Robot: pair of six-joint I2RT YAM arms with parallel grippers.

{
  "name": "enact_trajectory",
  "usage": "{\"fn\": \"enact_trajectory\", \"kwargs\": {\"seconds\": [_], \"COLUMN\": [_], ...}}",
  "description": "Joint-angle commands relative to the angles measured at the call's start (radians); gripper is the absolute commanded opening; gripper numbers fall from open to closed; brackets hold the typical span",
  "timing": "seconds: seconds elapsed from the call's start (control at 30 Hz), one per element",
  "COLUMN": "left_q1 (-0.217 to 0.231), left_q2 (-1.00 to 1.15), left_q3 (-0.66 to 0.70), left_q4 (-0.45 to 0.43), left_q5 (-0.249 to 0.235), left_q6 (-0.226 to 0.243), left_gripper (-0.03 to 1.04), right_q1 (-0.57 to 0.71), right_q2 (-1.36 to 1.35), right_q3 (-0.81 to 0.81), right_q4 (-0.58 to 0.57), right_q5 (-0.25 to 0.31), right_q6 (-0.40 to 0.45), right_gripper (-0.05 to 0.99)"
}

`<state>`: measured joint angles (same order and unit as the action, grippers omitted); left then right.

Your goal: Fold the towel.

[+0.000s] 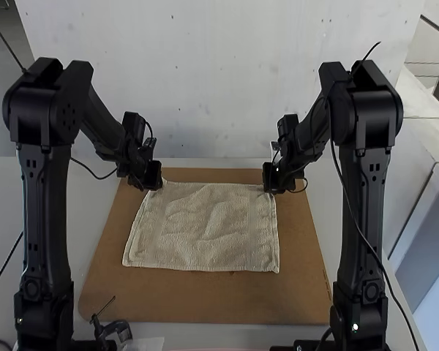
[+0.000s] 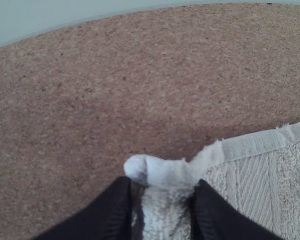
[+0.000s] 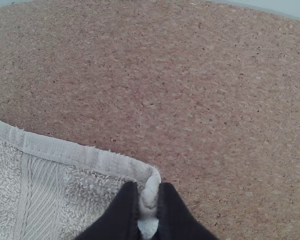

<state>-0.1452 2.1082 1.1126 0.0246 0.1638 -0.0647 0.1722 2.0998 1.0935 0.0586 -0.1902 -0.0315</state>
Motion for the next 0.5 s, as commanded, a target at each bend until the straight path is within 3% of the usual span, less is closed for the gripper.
{"fn": "enact_trajectory", "kwargs": {"seconds": [0.0,0.13,0.2,0.47], "left_q1": [0.021,0.032,0.035,0.05], "left_q2": [0.016,0.013,0.012,0.01], "left_q3": [0.01,0.007,0.007,0.007], "left_q4": [0.005,0.005,0.009,0.018], "left_q5": [0.002,0.002,0.003,0.005], "left_q6": [0.002,0.003,0.003,0.003], "left_gripper": [0.13,0.09,0.02,0.02], "right_q1": [-0.011,-0.007,-0.003,-0.013], "right_q2": [-0.024,-0.035,-0.035,-0.038], "right_q3": [-0.04,-0.049,-0.049,-0.035], "right_q4": [-0.02,-0.002,0.001,0.007], "right_q5": [-0.015,-0.017,-0.017,-0.017], "right_q6": [-0.007,-0.007,-0.007,-0.001], "right_gripper": [0.02,0.02,0.02,0.02]}}
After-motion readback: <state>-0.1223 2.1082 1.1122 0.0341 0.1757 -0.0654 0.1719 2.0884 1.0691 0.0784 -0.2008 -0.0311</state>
